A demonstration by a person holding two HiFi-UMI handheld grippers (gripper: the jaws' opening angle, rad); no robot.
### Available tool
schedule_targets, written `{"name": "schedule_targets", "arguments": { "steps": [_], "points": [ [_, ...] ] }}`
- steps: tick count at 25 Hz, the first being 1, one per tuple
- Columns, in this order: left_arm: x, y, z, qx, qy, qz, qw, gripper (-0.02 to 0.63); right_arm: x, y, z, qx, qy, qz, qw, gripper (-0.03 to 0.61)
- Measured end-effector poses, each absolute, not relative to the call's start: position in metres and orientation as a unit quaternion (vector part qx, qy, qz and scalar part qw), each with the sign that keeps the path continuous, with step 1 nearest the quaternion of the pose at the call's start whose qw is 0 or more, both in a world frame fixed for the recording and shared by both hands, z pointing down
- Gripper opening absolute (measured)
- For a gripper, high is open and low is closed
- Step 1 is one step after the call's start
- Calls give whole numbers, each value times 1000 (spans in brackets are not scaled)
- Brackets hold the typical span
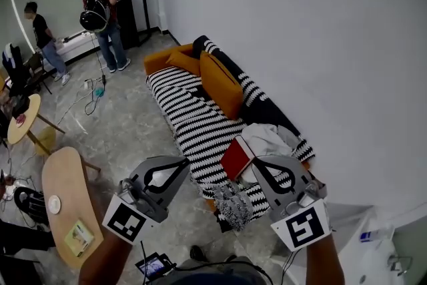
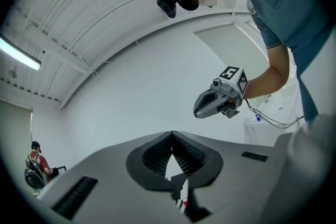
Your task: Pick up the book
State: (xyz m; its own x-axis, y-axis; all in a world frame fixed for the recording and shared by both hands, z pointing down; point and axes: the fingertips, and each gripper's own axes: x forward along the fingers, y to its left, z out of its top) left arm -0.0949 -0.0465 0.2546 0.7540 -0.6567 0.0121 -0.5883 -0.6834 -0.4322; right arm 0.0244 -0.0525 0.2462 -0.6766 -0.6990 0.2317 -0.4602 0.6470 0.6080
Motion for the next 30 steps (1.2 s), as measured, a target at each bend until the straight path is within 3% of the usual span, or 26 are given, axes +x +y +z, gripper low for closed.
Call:
{"name": "schedule_targets", "arguments": {
  "steps": [30],
  "points": [
    [11, -155, 276, -900, 378, -112, 184, 5, 120, -174, 271, 291, -902, -246, 204, 12]
  ]
}}
